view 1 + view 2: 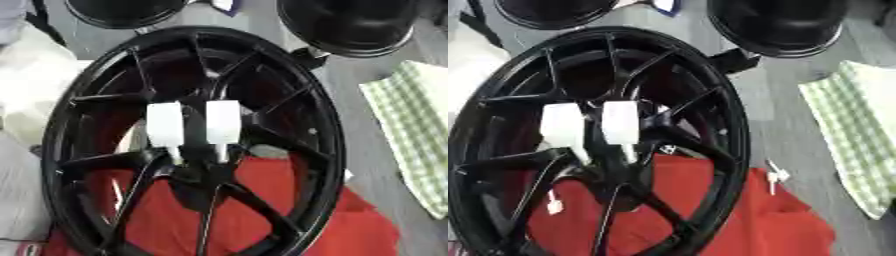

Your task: Pull the pin out of the wheel hub.

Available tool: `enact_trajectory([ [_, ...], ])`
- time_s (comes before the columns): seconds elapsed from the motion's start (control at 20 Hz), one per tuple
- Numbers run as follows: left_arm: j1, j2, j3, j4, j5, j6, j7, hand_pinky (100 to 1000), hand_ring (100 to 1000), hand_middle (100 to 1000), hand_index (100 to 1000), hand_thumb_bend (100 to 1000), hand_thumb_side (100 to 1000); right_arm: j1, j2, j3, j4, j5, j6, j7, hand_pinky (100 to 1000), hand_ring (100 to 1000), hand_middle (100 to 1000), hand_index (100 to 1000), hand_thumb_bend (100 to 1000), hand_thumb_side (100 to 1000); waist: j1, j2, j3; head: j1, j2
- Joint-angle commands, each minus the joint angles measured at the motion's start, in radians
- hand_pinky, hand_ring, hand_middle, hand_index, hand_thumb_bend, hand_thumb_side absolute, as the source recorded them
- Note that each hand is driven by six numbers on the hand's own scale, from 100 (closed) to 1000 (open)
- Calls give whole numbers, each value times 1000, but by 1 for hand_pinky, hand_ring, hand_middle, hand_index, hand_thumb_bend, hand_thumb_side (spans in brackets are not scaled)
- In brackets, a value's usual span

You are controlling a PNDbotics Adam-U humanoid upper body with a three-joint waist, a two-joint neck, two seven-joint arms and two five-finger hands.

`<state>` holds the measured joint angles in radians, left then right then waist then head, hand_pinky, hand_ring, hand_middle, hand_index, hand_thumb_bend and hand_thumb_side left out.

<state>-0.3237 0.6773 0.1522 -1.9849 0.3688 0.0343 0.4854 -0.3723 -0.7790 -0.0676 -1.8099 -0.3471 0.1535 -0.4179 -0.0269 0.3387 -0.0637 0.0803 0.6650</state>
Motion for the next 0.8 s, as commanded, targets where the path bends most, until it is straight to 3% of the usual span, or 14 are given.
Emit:
enact_trajectory([
  [0.05,-5,17,12,-15,-2,-4,0,672,610,637,669,100,705,-7,-22,-11,-14,-2,-3,-2,805,672,618,675,100,554,-1,-22,1,3,-11],
  [0.7,-4,27,10,-15,-14,-2,-15,676,615,645,675,100,709,-3,-25,-12,-15,0,-2,-3,805,672,618,676,100,550,-3,-25,2,3,-6],
  [0.75,-5,30,2,-15,-16,-2,-20,694,650,711,743,110,745,-3,-26,-11,-15,0,-2,-2,805,672,618,676,100,546,-2,-27,1,3,-3],
  [0.8,-6,41,-14,-15,-23,2,-30,696,651,711,746,111,744,-2,-32,-9,-14,2,-1,-1,805,672,618,676,100,546,7,-30,3,-3,-1],
])
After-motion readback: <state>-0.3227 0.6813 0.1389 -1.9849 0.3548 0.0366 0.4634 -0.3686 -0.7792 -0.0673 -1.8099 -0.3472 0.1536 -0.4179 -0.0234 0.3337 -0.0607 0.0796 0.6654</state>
